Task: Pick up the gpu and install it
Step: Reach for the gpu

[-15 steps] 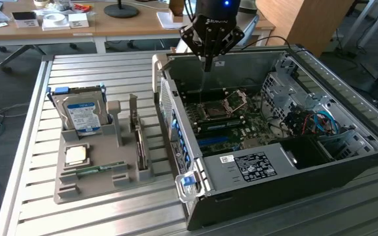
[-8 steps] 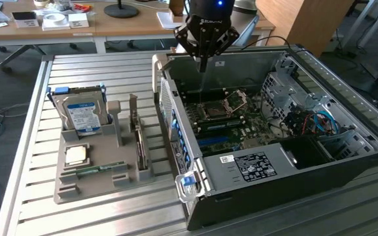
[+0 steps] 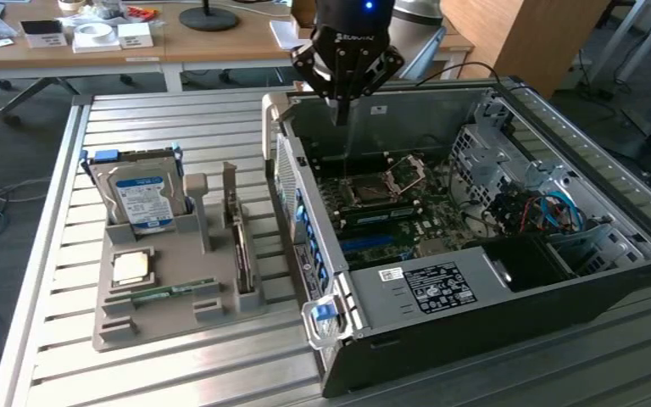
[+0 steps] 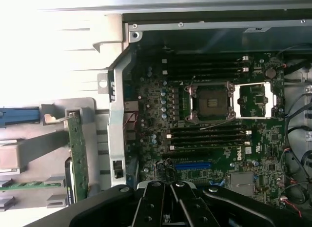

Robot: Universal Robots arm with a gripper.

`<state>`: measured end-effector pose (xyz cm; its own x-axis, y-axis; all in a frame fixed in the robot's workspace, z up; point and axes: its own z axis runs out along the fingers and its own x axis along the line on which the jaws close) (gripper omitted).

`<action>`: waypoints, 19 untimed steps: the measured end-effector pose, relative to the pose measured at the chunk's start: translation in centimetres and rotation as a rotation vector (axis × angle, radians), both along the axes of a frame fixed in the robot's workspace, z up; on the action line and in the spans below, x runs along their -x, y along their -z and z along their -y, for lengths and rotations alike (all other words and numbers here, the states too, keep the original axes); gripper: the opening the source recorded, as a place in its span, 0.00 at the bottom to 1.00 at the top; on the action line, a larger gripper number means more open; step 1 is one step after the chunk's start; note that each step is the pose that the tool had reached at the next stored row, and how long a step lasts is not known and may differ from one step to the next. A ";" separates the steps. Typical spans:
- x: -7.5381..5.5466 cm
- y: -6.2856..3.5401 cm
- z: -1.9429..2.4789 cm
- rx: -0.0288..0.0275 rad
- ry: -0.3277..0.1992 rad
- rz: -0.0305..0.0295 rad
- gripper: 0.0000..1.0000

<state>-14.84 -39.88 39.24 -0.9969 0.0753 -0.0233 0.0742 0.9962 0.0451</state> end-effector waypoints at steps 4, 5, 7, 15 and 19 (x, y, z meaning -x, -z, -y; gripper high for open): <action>0.4 0.01 0.00 0.0000 0.000 0.0000 0.11; 0.5 0.01 0.00 0.0001 0.000 0.0000 0.11; 0.6 0.02 0.00 0.0000 0.000 0.0000 0.11; 0.7 0.02 0.00 0.0000 0.000 0.0000 0.11; 0.9 0.02 0.00 0.0001 0.000 0.0000 0.11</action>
